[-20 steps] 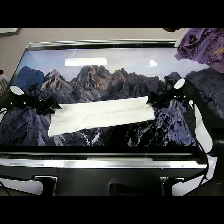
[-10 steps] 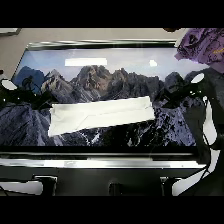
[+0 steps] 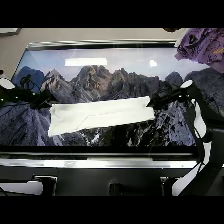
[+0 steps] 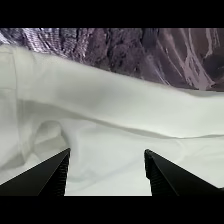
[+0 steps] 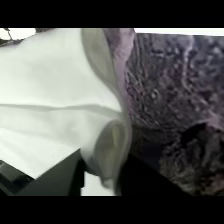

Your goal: Fold the clothes and pants, and hang the long-sleeved shirts on hangers.

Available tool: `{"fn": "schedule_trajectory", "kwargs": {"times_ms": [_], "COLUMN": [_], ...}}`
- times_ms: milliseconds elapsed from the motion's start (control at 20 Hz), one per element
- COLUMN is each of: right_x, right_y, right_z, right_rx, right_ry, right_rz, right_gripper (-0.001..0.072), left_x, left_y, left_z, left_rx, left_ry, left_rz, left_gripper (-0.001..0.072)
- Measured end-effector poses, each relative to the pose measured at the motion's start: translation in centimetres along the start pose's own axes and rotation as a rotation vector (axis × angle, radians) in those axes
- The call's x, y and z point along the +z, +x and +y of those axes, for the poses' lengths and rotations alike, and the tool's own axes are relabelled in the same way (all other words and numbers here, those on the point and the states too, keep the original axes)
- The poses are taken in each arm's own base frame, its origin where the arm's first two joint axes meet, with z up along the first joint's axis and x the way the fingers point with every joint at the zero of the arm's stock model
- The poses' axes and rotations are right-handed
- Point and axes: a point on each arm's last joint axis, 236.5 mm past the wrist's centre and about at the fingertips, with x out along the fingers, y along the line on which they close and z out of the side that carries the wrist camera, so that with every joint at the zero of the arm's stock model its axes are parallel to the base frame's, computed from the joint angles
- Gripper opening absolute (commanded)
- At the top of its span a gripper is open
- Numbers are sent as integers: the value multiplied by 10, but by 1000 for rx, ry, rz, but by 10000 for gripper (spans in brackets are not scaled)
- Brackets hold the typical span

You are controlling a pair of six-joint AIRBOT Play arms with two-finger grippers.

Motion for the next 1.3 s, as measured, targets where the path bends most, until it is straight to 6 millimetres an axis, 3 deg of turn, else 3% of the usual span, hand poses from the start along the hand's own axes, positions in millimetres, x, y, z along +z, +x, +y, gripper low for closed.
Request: {"fn": "schedule_trajectory", "kwargs": {"times_ms": [50, 100, 200, 250, 500, 700, 850, 1050, 1300], "right_x": [-1, -1, 1, 1, -16, -47, -74, -106, -132], "right_y": [3, 4, -3, -12, -87, -155, -195, -227, -246], "right_z": [3, 7, 16, 22, 43, 59, 70, 78, 82], "right_rx": [-3, -6, -21, -34, -201, -333, -398, -449, -477], "right_ry": [-10, -23, -31, -29, 0, 13, 26, 51, 91], "right_rz": [4, 2, -23, -41, -156, -261, -325, -372, -396], "right_gripper": [33, 33, 32, 32, 32, 32, 32, 33, 33], "left_x": [0, -1, -6, -9, -41, -78, -109, -155, -214], "left_y": [0, 1, 3, 4, 23, 56, 89, 137, 190], "left_z": [-1, -2, -9, -16, -84, -156, -213, -282, -353], "left_rx": [0, -2, -15, -31, -131, -174, -211, -299, -393], "left_ry": [-2, -8, -13, -12, 37, 93, 128, 125, 135], "left_rz": [1, 3, 23, 30, 111, 139, 116, 99, 156], "left_gripper": [507, 413, 65, 17, 17, 16, 15, 15, 15]}}
